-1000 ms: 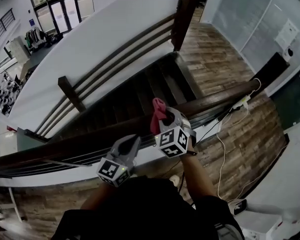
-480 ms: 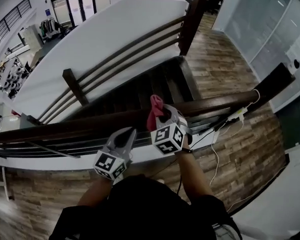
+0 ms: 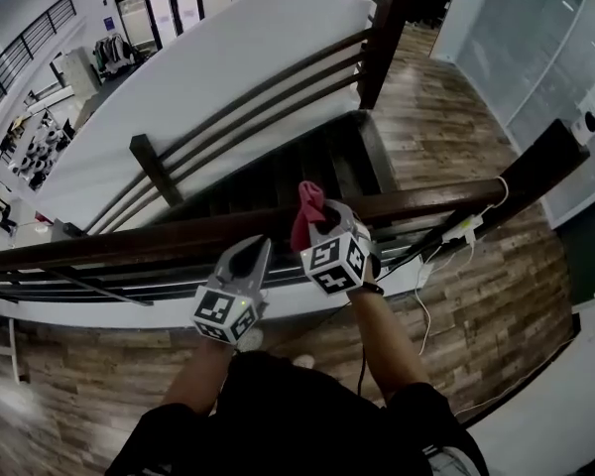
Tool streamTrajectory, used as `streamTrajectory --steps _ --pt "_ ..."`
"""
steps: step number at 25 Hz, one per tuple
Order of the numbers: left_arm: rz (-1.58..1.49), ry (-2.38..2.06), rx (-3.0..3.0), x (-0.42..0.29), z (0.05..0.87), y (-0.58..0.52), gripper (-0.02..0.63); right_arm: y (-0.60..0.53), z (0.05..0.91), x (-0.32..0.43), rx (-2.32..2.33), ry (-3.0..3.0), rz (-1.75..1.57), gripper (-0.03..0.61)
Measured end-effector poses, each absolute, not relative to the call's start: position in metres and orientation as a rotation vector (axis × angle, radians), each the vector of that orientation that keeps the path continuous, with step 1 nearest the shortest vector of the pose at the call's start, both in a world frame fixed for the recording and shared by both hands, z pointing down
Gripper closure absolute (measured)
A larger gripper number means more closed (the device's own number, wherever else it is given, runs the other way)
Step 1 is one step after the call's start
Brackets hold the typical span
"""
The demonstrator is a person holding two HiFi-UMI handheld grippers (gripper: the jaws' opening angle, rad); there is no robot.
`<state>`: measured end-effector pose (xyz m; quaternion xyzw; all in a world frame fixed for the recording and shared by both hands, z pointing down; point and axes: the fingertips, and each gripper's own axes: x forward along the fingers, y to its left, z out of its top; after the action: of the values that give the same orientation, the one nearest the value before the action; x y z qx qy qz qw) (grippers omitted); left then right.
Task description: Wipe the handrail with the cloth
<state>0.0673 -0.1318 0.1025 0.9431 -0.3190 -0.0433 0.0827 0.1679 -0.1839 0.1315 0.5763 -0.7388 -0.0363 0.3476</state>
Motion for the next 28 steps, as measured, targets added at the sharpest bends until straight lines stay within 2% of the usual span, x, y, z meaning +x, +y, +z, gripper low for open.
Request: streamTrajectory --steps 8,21,28 --pt "-0.075 -0.922 2.821 0.105 0.091 -0.134 0.615 -0.179 0.13 0.187 1.516 -1.914 -0.111 0.526" --pt "-0.156 -0.608 2.832 0.161 0.074 -0.137 0.615 -0.174 0.128 0.27 1.597 -1.718 -0.069 0.525" --pt "-0.166 -0.647 2.82 0.202 0.081 -0.142 0.615 -0.173 0.131 0.308 1.606 -1.754 -0.057 0.525"
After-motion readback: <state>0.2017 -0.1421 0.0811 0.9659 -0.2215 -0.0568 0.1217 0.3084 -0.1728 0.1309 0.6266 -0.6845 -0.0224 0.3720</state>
